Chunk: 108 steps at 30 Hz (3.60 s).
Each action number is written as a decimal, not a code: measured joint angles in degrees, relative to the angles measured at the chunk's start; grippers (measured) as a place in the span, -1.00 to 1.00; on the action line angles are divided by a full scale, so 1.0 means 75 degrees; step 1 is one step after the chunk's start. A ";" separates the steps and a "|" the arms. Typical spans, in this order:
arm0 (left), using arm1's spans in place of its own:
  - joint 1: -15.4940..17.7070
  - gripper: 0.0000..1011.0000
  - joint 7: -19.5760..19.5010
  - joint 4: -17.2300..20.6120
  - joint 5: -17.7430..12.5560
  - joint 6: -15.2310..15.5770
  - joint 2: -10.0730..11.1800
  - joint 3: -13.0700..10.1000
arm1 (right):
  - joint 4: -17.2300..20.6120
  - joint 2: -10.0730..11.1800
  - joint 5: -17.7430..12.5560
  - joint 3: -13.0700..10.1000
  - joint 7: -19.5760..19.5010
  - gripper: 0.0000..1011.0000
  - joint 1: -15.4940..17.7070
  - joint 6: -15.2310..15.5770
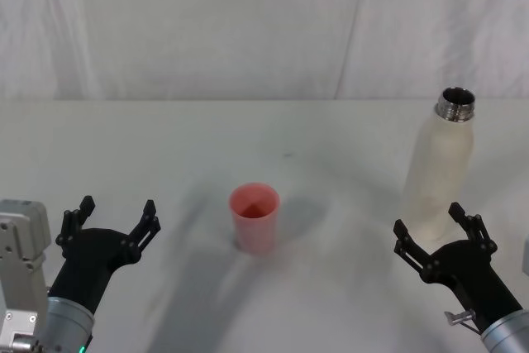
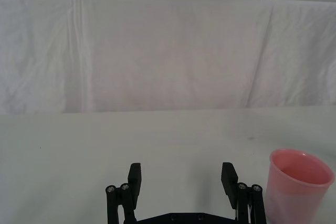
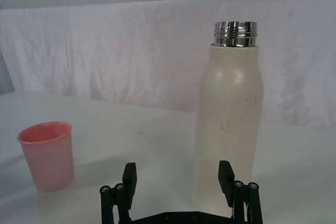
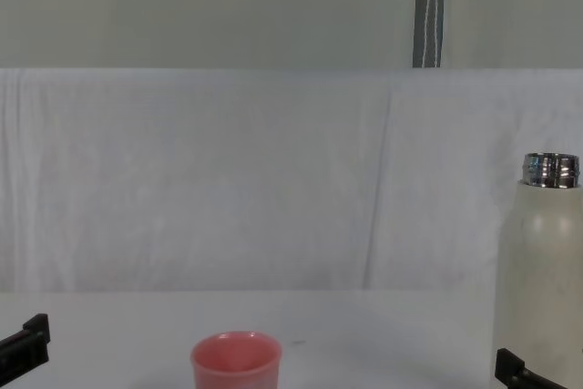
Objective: Grasp the thermos with one hand and pour water into the cup lid.
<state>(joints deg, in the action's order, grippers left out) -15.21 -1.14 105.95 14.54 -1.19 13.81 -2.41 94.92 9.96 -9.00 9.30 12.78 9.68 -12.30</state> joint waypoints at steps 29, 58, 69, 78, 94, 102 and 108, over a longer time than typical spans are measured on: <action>0.0000 0.98 0.0000 0.0000 0.0000 0.0000 0.0000 0.0000 | -0.0005 0.0000 0.0000 0.0000 0.0000 0.98 0.0000 0.0003; 0.0000 0.98 0.0000 0.0000 0.0000 0.0000 0.0000 0.0000 | -0.0006 0.0000 0.0000 0.0000 0.0000 0.98 0.0000 0.0004; 0.0000 0.98 0.0000 0.0000 0.0000 0.0000 0.0000 0.0000 | -0.0006 0.0000 0.0000 0.0000 0.0000 0.98 0.0000 0.0003; 0.0000 0.98 0.0000 0.0000 0.0000 0.0000 0.0000 0.0000 | -0.0005 0.0000 0.0000 0.0000 0.0000 0.98 0.0000 0.0003; 0.0000 0.98 0.0000 0.0000 0.0000 0.0000 0.0000 0.0000 | -0.0005 0.0000 0.0000 0.0000 0.0000 0.98 0.0000 0.0003; 0.0000 0.98 0.0000 0.0000 0.0000 0.0000 0.0000 0.0000 | -0.0005 0.0000 0.0000 0.0000 0.0000 0.98 0.0000 0.0003; 0.0000 0.98 0.0000 0.0000 0.0001 0.0000 0.0000 0.0000 | -0.0005 0.0000 0.0000 0.0000 0.0000 0.98 0.0000 0.0003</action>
<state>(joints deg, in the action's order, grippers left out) -15.21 -1.14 105.95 14.55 -1.19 13.81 -2.41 94.88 9.96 -9.00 9.30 12.78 9.68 -12.27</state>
